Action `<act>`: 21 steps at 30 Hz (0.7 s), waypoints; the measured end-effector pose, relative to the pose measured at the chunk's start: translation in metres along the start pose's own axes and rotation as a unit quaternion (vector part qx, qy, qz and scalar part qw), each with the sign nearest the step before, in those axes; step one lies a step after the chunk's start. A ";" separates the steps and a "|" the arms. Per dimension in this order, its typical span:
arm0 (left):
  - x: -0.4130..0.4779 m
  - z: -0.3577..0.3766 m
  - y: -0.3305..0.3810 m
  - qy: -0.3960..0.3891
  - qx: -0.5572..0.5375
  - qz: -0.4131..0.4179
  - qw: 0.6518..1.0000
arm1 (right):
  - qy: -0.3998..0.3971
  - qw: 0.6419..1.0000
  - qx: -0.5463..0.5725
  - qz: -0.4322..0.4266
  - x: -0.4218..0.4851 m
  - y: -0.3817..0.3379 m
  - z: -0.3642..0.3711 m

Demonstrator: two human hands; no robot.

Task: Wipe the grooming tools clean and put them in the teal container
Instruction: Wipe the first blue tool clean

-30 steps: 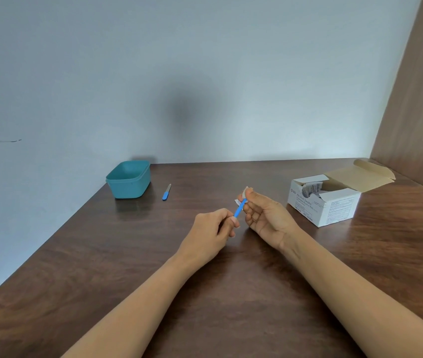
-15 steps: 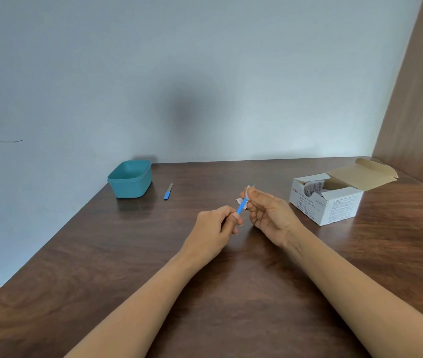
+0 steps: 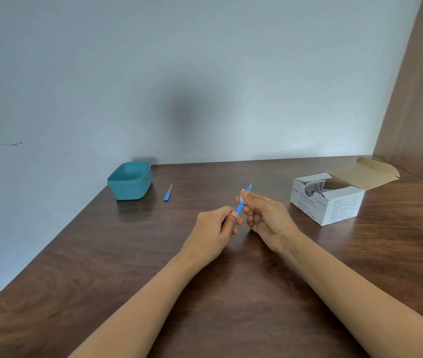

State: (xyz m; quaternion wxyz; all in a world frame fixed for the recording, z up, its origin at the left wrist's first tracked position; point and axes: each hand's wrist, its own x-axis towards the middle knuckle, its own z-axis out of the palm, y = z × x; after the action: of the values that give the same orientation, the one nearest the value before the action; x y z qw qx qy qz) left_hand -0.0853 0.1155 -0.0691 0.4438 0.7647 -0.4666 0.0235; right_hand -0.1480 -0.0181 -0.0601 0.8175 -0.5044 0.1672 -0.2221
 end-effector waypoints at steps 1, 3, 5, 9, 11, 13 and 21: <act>0.000 0.000 0.000 0.000 -0.003 0.002 1.000 | 0.002 1.000 0.011 -0.003 0.000 0.000 0.000; 0.000 0.001 0.001 0.000 0.000 0.006 1.000 | 0.001 1.000 0.017 -0.008 0.000 0.000 0.000; 0.000 0.000 0.001 0.002 0.001 0.014 1.000 | -0.002 0.999 0.026 -0.019 -0.001 0.002 0.002; 0.001 -0.002 0.003 -0.005 -0.033 0.012 0.999 | -0.004 0.997 0.059 -0.046 -0.004 0.003 0.006; 0.002 -0.002 0.004 -0.016 -0.063 0.001 0.998 | -0.011 0.996 0.067 -0.060 -0.004 0.001 0.006; 0.002 -0.002 0.005 -0.033 -0.107 -0.015 0.994 | -0.028 0.995 0.075 -0.067 -0.003 -0.001 0.005; 0.000 -0.003 0.014 -0.106 -0.307 -0.077 0.943 | -0.061 0.991 0.103 -0.064 0.002 -0.004 0.001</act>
State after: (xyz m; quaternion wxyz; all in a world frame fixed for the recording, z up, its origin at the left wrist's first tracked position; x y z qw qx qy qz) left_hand -0.0944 0.1150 -0.0581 0.6053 0.6234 -0.4352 -0.2360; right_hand -0.1469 -0.0202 -0.0558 0.8579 -0.4400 0.0610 -0.2585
